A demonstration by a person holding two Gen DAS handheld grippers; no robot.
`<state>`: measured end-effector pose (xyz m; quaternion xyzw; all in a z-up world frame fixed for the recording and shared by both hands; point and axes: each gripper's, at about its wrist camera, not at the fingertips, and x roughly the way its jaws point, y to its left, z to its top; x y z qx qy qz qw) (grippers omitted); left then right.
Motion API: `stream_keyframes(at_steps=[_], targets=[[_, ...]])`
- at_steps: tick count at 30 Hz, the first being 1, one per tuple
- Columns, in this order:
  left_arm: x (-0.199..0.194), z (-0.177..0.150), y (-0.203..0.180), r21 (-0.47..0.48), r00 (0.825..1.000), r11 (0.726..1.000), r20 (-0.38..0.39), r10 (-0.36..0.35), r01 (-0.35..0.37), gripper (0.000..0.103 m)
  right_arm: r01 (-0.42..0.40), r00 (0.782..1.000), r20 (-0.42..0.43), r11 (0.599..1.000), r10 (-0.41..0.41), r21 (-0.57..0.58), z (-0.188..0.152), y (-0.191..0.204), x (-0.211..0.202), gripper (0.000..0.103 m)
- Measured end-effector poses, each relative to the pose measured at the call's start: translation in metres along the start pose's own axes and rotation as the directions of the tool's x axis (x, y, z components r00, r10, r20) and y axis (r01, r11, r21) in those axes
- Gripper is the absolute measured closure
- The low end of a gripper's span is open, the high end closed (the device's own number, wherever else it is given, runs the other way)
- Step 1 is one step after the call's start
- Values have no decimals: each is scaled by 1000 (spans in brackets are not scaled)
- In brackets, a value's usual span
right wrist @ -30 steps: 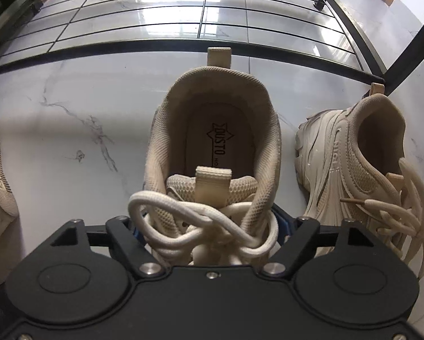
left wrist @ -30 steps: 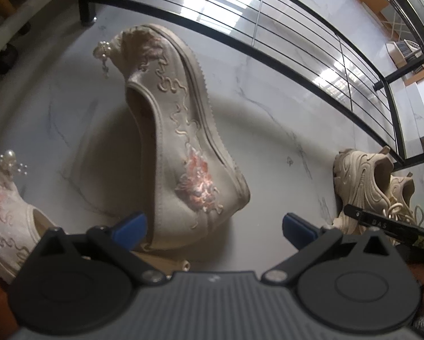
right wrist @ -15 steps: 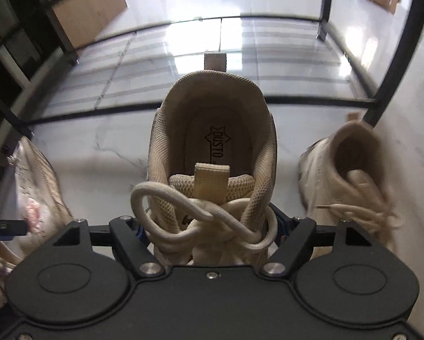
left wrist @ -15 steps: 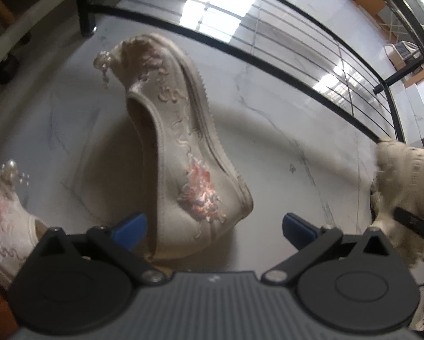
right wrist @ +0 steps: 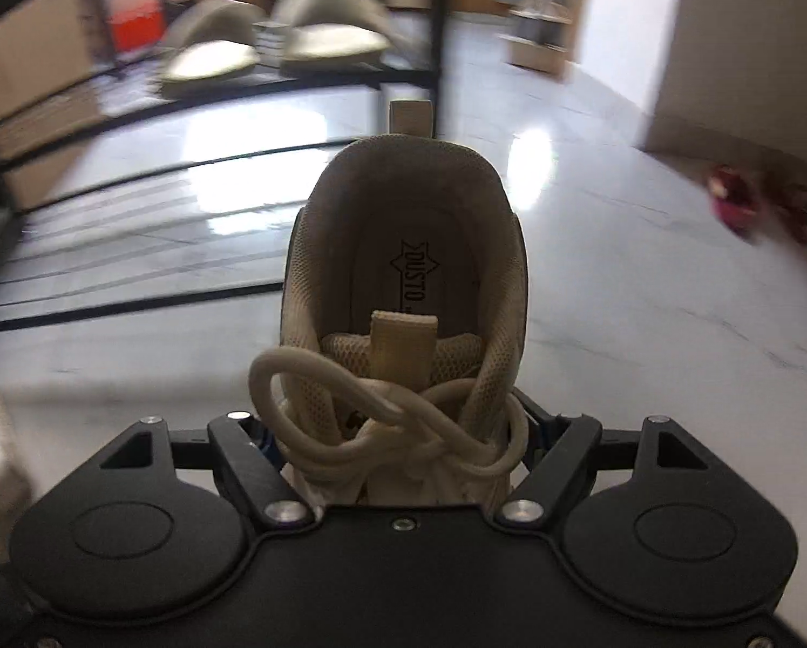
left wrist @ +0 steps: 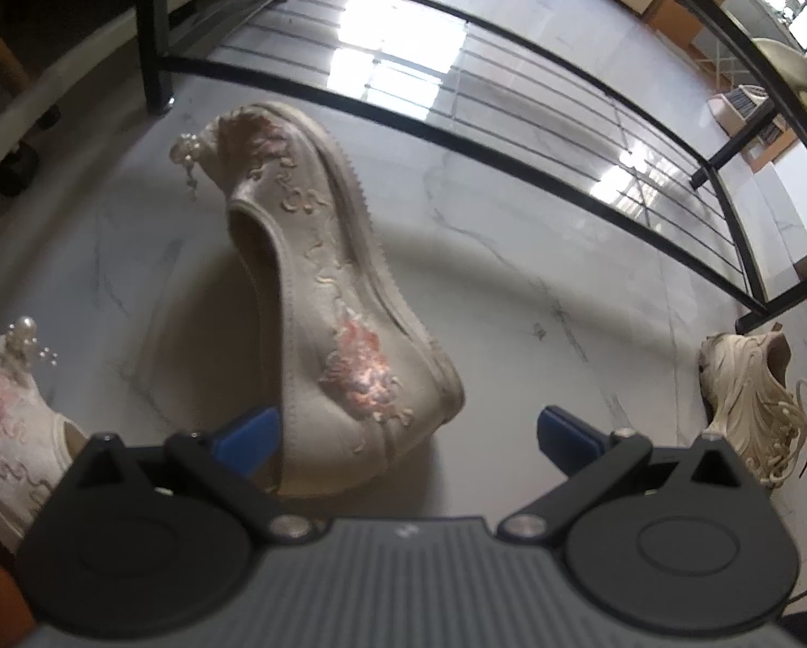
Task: Organize scattered shoes
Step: 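Lower the held sneaker beside the other sneaker, heels aligned, right tool, then move the right tool over both sneaker heels side by side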
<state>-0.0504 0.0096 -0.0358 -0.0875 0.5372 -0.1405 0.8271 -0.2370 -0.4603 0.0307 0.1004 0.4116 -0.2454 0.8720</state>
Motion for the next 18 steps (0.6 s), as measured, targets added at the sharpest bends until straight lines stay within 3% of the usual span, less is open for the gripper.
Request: stream_keyframes(at_steps=[4,10,18], targets=[[1,-2,-3,22,1000,1000,2,14,-14,1,44,998,-33,999,-44,4,-9,-10,46,27],[6,0,7,-36,1000,999,-17,24,-24,1,32,997,-74,997,-37,-75,-12,0,91,31],[17,-2,-3,-3,998,999,-50,34,-34,1,2,995,-102,992,-15,-125,-17,8,133,32]])
